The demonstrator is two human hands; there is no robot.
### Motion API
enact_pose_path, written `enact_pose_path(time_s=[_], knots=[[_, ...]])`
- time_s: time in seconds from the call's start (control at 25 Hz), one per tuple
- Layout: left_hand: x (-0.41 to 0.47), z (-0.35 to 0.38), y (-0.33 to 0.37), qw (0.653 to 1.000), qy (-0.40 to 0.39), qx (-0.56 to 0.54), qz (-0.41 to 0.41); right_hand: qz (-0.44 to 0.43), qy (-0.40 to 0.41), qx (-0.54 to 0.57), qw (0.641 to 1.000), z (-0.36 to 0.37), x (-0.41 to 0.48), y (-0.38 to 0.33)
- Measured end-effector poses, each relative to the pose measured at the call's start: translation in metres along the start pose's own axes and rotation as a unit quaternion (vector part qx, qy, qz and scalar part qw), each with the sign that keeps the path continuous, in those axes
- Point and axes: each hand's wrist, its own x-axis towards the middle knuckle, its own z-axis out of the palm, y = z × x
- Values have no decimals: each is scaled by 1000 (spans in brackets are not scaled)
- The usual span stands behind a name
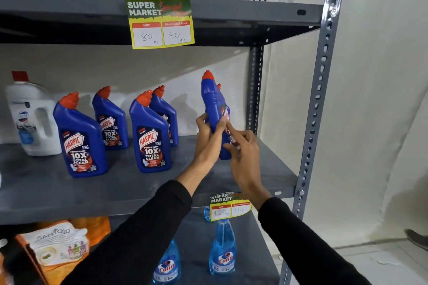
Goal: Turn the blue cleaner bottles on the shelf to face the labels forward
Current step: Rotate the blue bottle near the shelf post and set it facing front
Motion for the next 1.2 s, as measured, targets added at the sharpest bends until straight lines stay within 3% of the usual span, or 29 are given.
enact_pose_path(time_s=[0.16,0.32,0.52,0.96,1.2], knots=[[-5,-11,-11,997,-16,-60,-38,44,-3,-14,999,-12,9,13],[0,-23,-13,998,-44,-48,-24,166,-78,128,975,-11,18,20],[12,-31,-16,1000,-23,14,2,159,-29,78,984,-3,22,25],[22,-44,-42,994,-3,103,-46,202,-73,37,976,13,27,43],[9,-56,-46,977,-40,199,-71,236,-79,31,968,14,25,52]])
